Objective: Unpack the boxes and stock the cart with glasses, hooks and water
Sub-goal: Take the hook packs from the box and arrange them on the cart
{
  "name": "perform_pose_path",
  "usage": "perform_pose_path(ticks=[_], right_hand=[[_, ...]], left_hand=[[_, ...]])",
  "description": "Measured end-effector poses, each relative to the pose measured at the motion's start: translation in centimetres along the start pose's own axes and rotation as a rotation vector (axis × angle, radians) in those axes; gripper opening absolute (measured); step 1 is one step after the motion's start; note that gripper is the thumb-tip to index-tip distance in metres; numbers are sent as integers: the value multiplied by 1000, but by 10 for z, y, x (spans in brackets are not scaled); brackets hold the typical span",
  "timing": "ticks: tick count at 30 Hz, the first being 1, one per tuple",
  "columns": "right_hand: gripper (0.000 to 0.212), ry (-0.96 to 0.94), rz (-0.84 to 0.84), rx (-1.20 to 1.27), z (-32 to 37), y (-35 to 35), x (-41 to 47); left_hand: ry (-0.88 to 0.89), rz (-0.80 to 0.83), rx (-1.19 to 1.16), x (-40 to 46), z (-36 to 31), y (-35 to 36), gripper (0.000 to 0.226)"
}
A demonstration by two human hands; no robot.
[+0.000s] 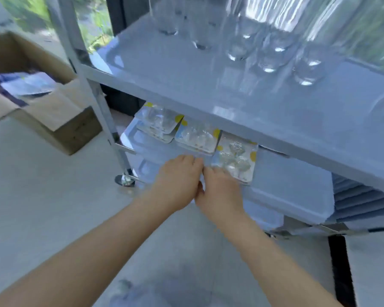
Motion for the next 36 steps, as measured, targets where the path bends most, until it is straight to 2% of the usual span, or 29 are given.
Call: perform_pose_path(ticks=[3,4,7,10,12,13,15,16,21,24,26,31,36], right_hand=[[16,-68,85,20,62,-42,-14],[12,-100,91,30,86,-61,-17],[11,-206,47,34,159,-115,-13],[12,-256,-5,57,231,-163,4],[12,-288,-14,60,274,-185,16],[13,-298,-20,61,292,-193,23],[15,-301,-50,91,326,-204,37],[14,-293,-56,116,341,-206,44],[28,-291,-26,169,397,-196,82],[14,-295,101,189,414,-174,117],[11,-289,114,176,429,-155,145],[19,-193,238,216,464,-94,232],[28,-199,364,249,504,-45,323]], left_hand=[[-97,4,-167,-60,25,-56,41],[-154,47,-150,-81,34,-78,39],[-271,-10,-99,-131,68,-155,23],[-329,-7,-47,-161,104,-237,35],[-441,29,-92,-181,134,-280,18],[-497,-1,-84,-192,151,-293,11],[-545,-160,-30,-210,187,-322,8],[-568,-160,-20,-219,204,-332,9],[-607,-138,-28,-228,275,-354,22],[-593,-83,-27,-209,304,-352,23],[-582,-39,-33,-189,332,-345,23],[-573,61,-40,-123,429,-343,25],[-622,128,-91,-62,533,-351,24]])
Point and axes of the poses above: each hand's wrist, its own x-axis towards the middle knuckle, its own y-axis out of the palm, z = x × y, the point moved 3 cm from there along x, towards the middle knuckle, and after that the axes turned 4 degrees about -z, right-handed, at the moved point
